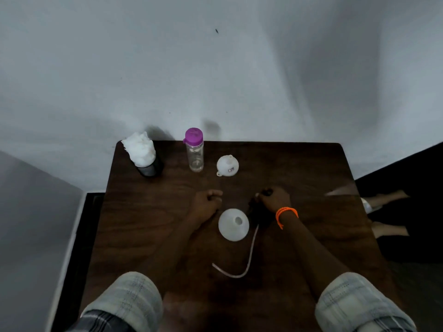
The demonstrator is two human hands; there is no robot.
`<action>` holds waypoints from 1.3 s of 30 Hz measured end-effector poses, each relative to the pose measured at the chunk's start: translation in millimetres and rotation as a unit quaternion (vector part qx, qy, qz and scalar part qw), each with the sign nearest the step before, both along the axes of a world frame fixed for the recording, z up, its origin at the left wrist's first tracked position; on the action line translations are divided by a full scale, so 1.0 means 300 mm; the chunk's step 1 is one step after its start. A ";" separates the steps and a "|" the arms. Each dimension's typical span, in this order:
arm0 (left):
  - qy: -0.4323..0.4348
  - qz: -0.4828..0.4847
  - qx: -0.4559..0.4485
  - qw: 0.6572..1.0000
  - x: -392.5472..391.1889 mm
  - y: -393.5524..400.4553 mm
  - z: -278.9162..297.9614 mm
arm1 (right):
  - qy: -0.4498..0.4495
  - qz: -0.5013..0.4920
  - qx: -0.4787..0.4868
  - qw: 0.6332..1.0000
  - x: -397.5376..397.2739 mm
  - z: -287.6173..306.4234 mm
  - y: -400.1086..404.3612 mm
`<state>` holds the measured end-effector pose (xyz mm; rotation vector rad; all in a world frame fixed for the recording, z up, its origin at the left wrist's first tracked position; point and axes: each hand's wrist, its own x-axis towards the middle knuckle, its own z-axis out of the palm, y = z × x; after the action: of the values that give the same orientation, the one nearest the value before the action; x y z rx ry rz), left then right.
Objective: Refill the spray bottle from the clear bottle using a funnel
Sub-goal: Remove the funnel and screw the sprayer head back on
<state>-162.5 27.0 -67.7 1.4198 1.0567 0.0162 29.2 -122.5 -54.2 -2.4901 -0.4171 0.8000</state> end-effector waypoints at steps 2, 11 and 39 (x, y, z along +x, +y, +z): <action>-0.016 -0.048 -0.013 0.999 -0.043 -0.029 0.004 | 0.018 -0.025 -0.016 0.999 -0.011 -0.002 -0.073; -0.030 -0.237 0.093 0.966 -0.159 -0.135 -0.062 | 0.068 -0.140 -0.021 0.988 -0.102 -0.028 -0.224; -0.033 -0.144 0.248 0.957 -0.191 -0.187 0.074 | 0.120 -0.123 0.045 0.984 -0.027 0.143 -0.216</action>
<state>-219.9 -29.2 -45.5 2.0056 0.8100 0.1230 21.2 -187.2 -11.2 -2.2696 -0.0585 0.9405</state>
